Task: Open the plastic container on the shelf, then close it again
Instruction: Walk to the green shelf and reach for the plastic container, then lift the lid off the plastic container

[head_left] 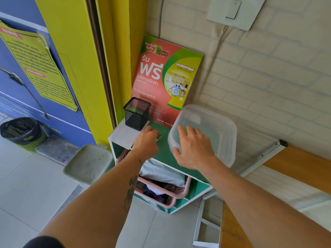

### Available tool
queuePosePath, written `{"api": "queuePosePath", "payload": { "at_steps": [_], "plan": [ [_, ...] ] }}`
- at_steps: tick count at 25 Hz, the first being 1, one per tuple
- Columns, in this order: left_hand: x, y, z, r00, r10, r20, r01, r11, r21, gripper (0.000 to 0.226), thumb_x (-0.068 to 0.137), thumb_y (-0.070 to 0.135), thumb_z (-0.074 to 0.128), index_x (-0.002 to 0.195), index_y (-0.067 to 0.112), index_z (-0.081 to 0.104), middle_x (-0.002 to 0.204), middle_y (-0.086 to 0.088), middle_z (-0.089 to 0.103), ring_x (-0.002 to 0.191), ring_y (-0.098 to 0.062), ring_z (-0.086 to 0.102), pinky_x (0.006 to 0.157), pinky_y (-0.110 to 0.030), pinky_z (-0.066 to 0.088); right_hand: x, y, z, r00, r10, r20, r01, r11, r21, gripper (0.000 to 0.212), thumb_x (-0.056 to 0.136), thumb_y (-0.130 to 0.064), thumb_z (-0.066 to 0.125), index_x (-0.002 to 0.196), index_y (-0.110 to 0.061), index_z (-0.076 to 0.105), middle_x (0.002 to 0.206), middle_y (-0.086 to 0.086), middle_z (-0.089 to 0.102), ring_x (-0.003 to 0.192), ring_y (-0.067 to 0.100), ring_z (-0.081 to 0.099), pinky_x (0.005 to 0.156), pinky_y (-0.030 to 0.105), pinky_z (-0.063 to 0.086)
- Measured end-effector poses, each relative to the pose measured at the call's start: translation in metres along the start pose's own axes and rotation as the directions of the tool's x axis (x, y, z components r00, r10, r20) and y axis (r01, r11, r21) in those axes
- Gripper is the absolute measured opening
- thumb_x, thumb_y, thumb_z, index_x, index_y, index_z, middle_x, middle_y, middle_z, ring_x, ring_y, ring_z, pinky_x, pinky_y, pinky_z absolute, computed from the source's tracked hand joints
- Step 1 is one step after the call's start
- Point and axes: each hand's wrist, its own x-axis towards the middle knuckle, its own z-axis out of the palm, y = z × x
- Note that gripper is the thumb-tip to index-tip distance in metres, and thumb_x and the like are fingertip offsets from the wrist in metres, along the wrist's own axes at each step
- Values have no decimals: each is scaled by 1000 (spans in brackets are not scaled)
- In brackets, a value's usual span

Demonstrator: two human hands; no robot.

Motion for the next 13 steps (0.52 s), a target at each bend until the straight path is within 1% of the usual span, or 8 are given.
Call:
{"api": "queuePosePath", "payload": {
  "at_steps": [4, 6, 8, 10, 11, 13],
  "plan": [
    [-3, -8, 6, 999, 43, -32, -42, 999, 28, 48, 86, 11, 63, 133, 15, 58, 122, -4, 56, 113, -27, 51, 92, -38, 48, 1, 0, 1, 1000, 8, 0, -8, 1000, 4, 73, 85, -52, 50, 143, -12, 33, 131, 15, 51, 118, 35, 50, 87, 48, 50],
    [-7, -10, 7, 993, 76, -93, -74, 997, 21, 45, 86, 14, 64, 131, 16, 60, 123, -3, 58, 113, -27, 51, 94, -39, 47, 1, 0, 1, 1000, 12, 6, -12, 1000, 3, 73, 85, -51, 50, 143, -12, 32, 133, 15, 50, 119, 35, 49, 88, 48, 49],
    [-13, -7, 8, 972, 105, -210, -122, 990, -68, 40, 85, 12, 65, 125, 14, 64, 119, -5, 63, 109, -28, 55, 93, -41, 49, 0, -1, 0, 1000, 15, 15, -15, 1000, -3, 73, 85, -51, 49, 144, -11, 31, 133, 15, 49, 120, 36, 48, 89, 49, 49],
    [-20, 0, 9, 951, 83, -298, -149, 967, -207, 34, 84, 12, 67, 118, 13, 68, 111, -5, 67, 102, -25, 60, 89, -39, 52, 0, -3, 0, 1000, 16, 23, -16, 1000, -6, 73, 84, -51, 50, 143, -11, 32, 132, 15, 50, 119, 36, 48, 88, 49, 49],
    [-23, 5, 10, 951, 49, -307, -140, 949, -281, 31, 85, 12, 66, 116, 13, 69, 106, -3, 69, 98, -22, 62, 88, -36, 52, 1, -3, 0, 1000, 15, 25, -15, 1000, -3, 73, 84, -51, 50, 142, -10, 33, 130, 15, 51, 117, 35, 49, 86, 49, 49],
    [-32, 17, 11, 964, -50, -260, -68, 903, -424, 27, 87, 13, 63, 113, 15, 70, 96, 1, 72, 91, -16, 65, 85, -29, 52, 2, -2, -1, 999, 3, 34, -3, 1000, 1, 73, 84, -51, 51, 141, -9, 34, 127, 16, 53, 113, 35, 51, 84, 47, 50]
  ]
}}
